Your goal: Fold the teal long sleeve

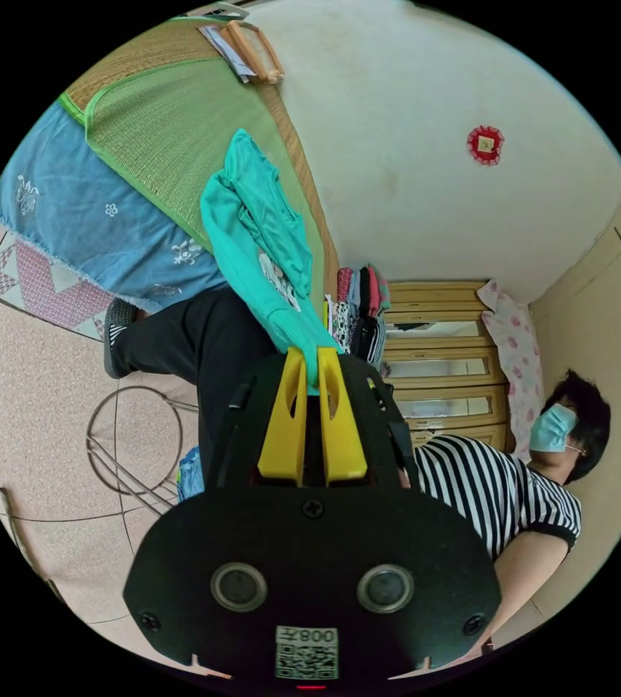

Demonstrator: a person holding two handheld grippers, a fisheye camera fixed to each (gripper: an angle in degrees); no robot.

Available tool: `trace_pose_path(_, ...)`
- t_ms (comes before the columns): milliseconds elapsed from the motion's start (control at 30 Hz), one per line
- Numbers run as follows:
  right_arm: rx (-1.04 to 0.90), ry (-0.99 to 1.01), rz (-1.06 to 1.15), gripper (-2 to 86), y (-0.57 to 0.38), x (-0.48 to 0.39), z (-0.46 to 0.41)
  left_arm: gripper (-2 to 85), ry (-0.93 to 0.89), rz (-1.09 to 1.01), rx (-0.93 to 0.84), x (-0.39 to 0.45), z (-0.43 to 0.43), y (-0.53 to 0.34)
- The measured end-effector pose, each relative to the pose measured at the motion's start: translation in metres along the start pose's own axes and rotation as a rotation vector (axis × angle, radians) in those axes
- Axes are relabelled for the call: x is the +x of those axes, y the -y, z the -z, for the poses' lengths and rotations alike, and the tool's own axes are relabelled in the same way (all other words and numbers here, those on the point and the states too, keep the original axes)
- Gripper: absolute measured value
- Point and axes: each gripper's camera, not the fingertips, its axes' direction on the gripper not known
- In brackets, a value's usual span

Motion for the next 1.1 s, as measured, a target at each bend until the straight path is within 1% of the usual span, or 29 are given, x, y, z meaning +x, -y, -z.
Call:
trace_pose_path(200, 0.014, -0.011, 0.019, 0.5, 0.011, -0.021, -0.005, 3.0, -0.016, -0.008, 0.0, 0.019, -0.008, 0.0)
trace_pose_path(500, 0.036, -0.006, 0.045, 0.4, 0.08, -0.034, -0.01, 2.7, -0.051, -0.042, 0.02, 0.065, -0.024, 0.042)
trace_pose_path(733, 0.055, -0.026, 0.082, 0.4, 0.186, -0.036, -0.005, 2.7, -0.059, -0.074, 0.035, 0.107, -0.044, 0.111)
trace_pose_path(1100, 0.032, -0.061, 0.072, 0.5, 0.404, 0.004, -0.011, 2.8, 0.025, -0.095, 0.028, 0.173, -0.104, 0.273)
